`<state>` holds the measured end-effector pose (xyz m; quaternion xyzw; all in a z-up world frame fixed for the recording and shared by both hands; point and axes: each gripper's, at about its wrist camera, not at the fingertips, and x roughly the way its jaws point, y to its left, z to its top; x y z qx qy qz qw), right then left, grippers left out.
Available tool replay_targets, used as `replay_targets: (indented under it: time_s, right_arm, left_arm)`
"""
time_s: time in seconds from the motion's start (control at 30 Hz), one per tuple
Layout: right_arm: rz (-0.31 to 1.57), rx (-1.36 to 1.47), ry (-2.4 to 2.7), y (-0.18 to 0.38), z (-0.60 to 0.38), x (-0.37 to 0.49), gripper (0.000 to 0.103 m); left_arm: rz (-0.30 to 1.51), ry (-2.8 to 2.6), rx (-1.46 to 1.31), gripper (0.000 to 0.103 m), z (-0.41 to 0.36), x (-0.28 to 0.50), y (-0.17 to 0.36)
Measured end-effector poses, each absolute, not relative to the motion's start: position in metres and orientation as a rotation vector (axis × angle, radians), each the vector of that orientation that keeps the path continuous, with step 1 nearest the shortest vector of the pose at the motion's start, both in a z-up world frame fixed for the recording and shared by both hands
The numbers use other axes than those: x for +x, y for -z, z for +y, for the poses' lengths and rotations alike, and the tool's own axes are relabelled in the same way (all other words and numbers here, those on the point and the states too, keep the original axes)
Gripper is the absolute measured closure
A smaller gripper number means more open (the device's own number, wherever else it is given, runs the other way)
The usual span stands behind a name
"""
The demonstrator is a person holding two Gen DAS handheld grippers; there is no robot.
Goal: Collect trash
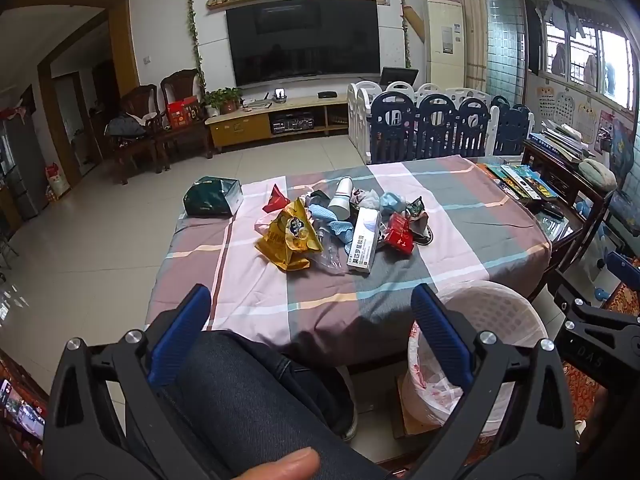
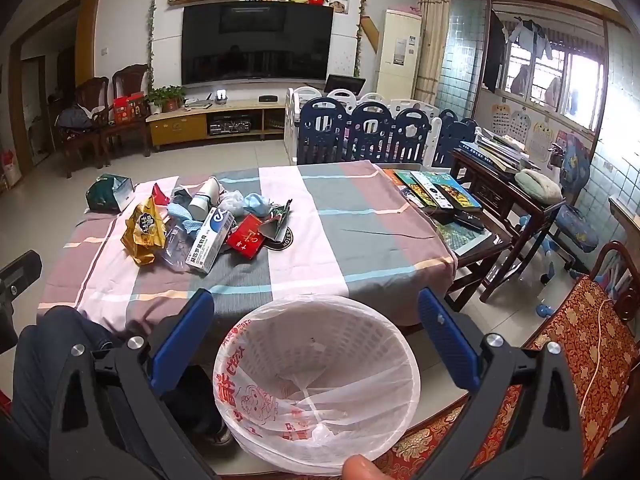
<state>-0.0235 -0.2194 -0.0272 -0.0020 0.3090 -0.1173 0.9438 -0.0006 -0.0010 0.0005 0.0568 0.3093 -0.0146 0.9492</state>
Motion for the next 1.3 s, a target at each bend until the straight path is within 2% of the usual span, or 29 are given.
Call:
replay_targets:
  time_s: [1.3]
  right_arm:
    - [0.658,0.008,0.233,0.0342,-0.2191,-0.0224,0.003]
  left_arm:
    - [0.644,0.030,0.106,0.003,0.0021,0.0006,0.0081]
